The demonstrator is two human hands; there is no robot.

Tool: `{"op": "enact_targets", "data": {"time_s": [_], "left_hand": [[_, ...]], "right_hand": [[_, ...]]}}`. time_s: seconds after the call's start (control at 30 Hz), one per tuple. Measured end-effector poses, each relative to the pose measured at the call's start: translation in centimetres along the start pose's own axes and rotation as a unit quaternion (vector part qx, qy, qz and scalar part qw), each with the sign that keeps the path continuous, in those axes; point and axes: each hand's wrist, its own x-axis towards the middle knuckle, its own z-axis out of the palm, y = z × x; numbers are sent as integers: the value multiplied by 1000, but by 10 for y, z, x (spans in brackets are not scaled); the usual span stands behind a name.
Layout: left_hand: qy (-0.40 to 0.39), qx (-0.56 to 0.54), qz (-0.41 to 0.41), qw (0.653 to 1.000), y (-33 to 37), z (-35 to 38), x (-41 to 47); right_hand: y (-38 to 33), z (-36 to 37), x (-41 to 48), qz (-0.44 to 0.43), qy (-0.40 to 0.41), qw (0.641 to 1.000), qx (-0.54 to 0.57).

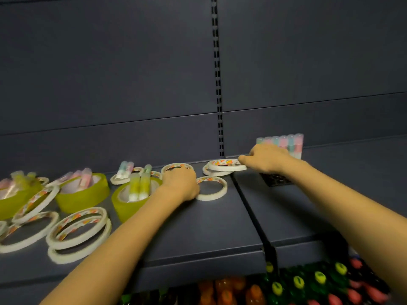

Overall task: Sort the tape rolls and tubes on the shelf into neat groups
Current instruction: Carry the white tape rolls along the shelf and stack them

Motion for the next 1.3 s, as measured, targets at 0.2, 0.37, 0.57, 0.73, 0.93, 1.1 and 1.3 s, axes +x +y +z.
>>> {"op": "enact_targets", "data": {"time_s": [0.2, 0.37, 0.57, 0.73, 0.93, 1.1, 1.3], "left_hand": [[-65, -72, 15, 995, -5, -8, 11], [-65, -110, 39, 991, 6, -36, -6], [0, -116, 73, 991, 67, -68, -28], [11, -141, 101, 985, 146, -86, -43], [38, -164, 155, 973, 241, -97, -60], [54, -196, 167, 965, 316, -103, -68], [68, -194, 200, 958, 398, -123, -53]], "right_hand": [[33, -8, -36, 65, 57, 996, -30], [72, -23, -70, 109, 80, 990, -32], [130, -48, -124, 136, 120, 982, -50], [194, -70, -176, 170, 130, 974, -72], [278, -85, -234, 185, 139, 968, -100], [344, -100, -277, 236, 122, 956, -121], [415, -116, -300, 290, 122, 939, -136]]}}
